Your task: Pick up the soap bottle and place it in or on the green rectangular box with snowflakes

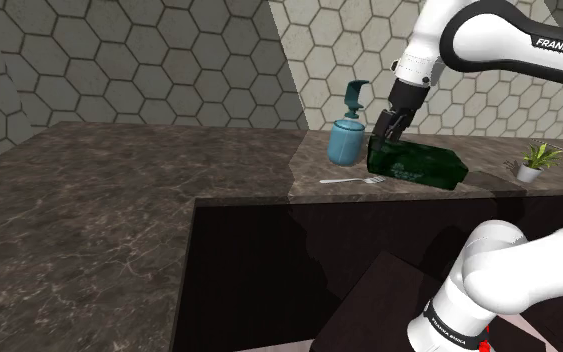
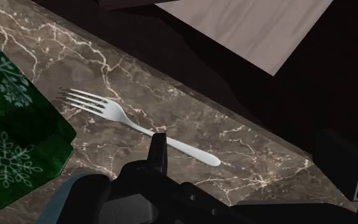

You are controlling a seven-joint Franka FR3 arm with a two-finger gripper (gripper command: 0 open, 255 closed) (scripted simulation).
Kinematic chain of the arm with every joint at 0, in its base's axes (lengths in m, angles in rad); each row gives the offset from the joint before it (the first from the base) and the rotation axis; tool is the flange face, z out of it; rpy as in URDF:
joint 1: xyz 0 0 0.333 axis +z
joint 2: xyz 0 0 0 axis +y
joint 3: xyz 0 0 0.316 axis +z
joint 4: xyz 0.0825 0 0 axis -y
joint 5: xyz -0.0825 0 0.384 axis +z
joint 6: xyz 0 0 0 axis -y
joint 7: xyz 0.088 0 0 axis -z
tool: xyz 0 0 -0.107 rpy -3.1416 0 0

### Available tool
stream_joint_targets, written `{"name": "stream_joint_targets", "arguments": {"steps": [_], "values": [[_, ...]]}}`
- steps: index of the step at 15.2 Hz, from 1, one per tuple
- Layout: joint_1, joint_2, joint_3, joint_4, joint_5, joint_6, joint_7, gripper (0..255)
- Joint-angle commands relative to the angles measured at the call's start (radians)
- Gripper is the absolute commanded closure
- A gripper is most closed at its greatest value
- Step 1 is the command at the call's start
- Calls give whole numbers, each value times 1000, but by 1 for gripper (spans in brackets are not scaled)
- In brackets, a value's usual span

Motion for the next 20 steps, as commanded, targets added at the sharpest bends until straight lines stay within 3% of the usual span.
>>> {"name": "stream_joint_targets", "arguments": {"steps": [1,10,20], "values": [[0,0,0,0,0,0,0,0],[-89,256,-49,210,-46,123,99,0],[-170,526,-122,514,-68,175,199,0]]}}
